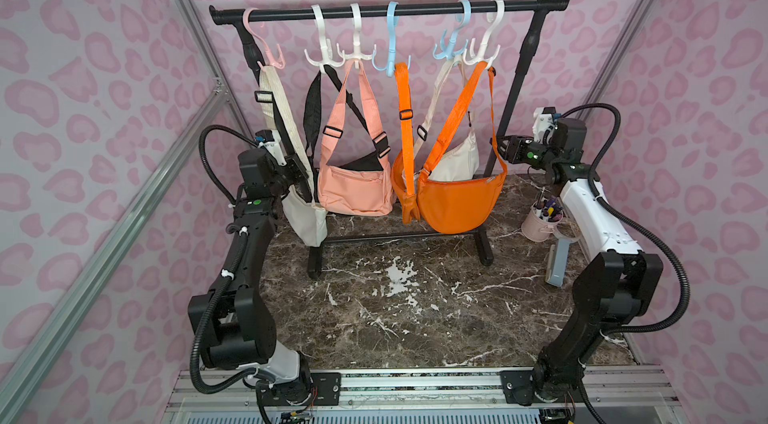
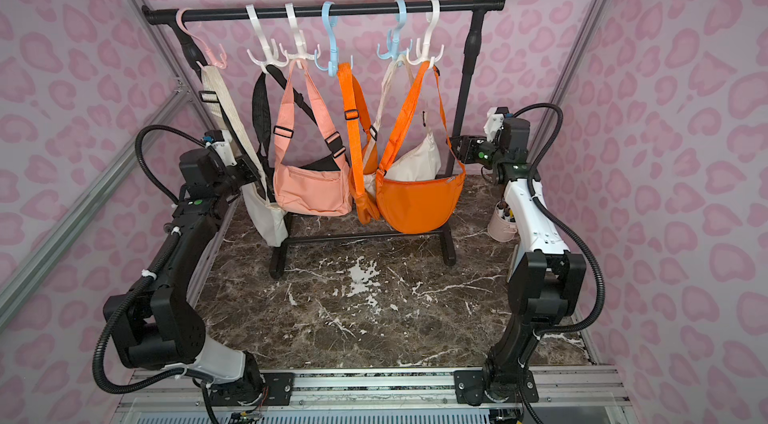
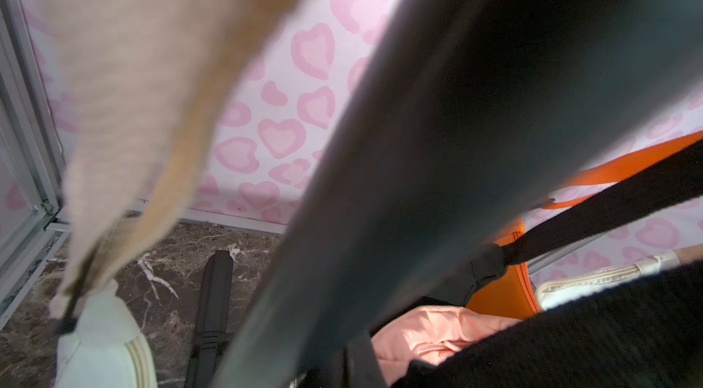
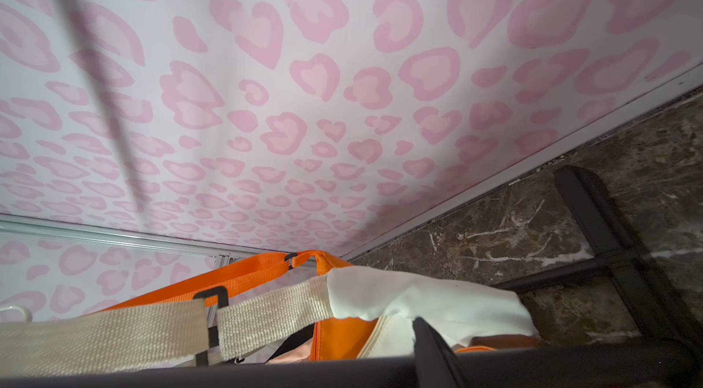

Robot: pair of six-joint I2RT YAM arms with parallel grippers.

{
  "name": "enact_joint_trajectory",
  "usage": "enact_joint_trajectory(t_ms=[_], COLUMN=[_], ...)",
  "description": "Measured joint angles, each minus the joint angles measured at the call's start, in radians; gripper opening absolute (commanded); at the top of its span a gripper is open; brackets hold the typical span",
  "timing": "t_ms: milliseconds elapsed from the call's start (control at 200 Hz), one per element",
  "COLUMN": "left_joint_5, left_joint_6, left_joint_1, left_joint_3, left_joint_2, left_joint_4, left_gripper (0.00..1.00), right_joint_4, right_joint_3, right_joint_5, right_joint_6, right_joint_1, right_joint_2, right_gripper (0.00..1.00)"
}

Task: Take the bag off the hook
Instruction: Move the clothesline to the center of the board.

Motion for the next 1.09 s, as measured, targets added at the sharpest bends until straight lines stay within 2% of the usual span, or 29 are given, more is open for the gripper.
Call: enact_joint_trajectory(t_ms=[445, 540, 605, 640, 670, 740, 825, 1095], left_joint_5=[0.016, 0.016, 0.02, 0.024, 0.021, 0.008, -0.032, -0.058], left_joint_6=[-0.009, -0.014, -0.016, -0.016, -0.019, -0.026, -0.026, -0.033], left_joint_1=[0.0, 0.0, 0.0, 0.0, 0.0, 0.001, 0.002, 0.009], left_joint_3=[0.143, 0.144, 0.144, 0.145, 0.146, 0.146, 0.143, 0.066], left_joint_2=[0.154, 0.16, 0.16, 0.16, 0.159, 0.153, 0.128, 0.031], left_joint_4=[0.0, 0.0, 0.0, -0.001, -0.003, -0.014, -0.032, -0.038], left_gripper=[0.05, 0.16, 0.33, 0.35, 0.43, 0.5, 0.55, 0.56], right_joint_4=[-0.015, -0.031, -0.039, -0.043, -0.048, -0.067, -0.092, -0.147], right_joint_3=[0.091, 0.109, 0.111, 0.112, 0.113, 0.113, 0.113, 0.105], right_joint_5=[0.0, 0.0, 0.002, 0.003, 0.003, 0.015, 0.044, 0.129], right_joint_6=[0.008, 0.007, 0.006, 0.004, 0.003, -0.004, -0.011, -0.015], right_joint_1=[0.001, 0.002, 0.002, 0.002, 0.002, 0.003, 0.002, -0.008], right_joint_2=[0.074, 0.083, 0.083, 0.083, 0.083, 0.079, 0.067, 0.005], right_gripper=[0.38, 0.38, 0.38, 0.38, 0.38, 0.38, 0.39, 0.39])
